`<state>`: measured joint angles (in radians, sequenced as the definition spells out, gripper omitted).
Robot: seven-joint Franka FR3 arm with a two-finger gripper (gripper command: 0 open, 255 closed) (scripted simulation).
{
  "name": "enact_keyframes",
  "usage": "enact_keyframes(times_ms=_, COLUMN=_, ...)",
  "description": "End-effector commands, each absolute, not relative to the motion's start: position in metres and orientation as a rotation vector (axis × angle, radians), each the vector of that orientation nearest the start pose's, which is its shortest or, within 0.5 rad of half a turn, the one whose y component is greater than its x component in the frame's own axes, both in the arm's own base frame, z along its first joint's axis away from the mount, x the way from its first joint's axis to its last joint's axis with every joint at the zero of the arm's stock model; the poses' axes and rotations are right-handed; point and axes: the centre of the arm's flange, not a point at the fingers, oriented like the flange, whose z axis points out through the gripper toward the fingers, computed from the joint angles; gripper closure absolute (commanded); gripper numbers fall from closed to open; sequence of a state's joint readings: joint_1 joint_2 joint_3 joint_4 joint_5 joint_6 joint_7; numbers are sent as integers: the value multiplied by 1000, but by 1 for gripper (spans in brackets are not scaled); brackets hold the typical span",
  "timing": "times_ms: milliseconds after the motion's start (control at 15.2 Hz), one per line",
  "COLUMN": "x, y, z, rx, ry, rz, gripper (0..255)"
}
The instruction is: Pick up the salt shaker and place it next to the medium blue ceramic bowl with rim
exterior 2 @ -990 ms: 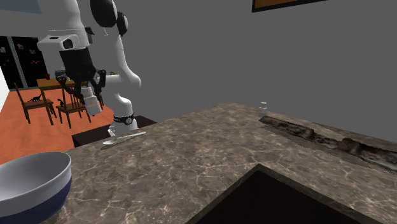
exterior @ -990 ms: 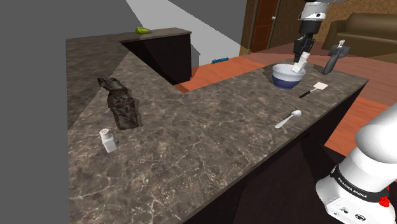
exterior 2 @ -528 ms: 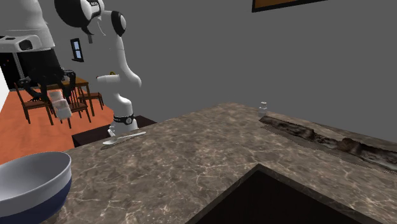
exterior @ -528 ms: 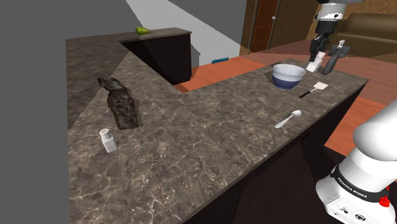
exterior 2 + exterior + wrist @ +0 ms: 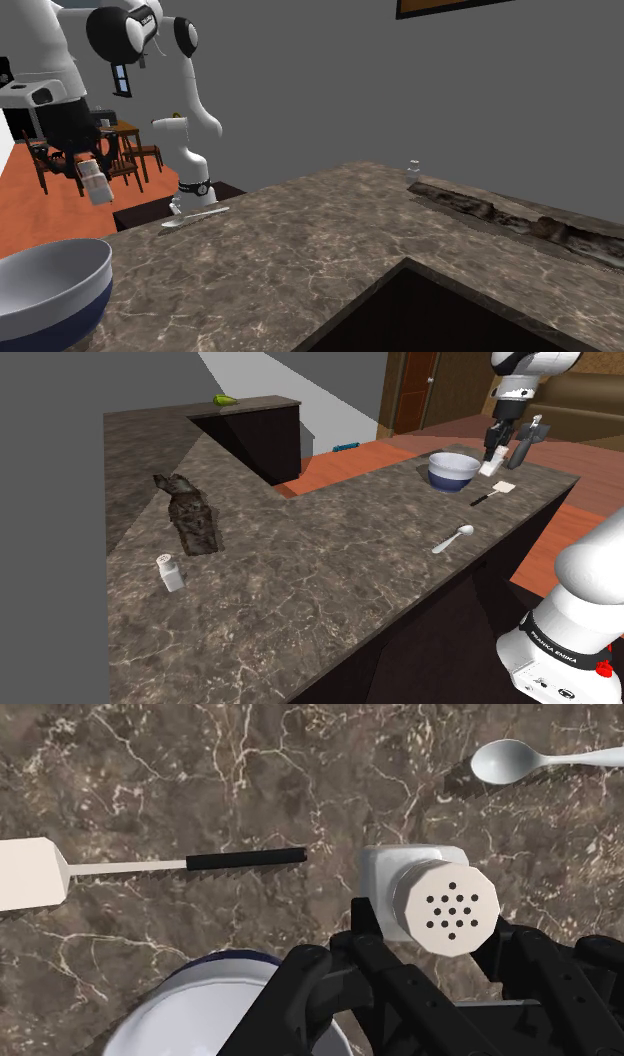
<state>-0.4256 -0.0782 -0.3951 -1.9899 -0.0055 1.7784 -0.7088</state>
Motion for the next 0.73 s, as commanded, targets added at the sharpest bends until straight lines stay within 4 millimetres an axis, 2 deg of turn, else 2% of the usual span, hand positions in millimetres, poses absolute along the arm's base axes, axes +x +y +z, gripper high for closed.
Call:
enact_keyframes(times_ms=0, x=352, y=-385, z=472, rx=-3021, ry=162, rz=126, gripper=255)
enact_keyframes(times_ms=660, x=352, y=-385, z=419, rx=-3021, ry=162, rz=126, gripper=255)
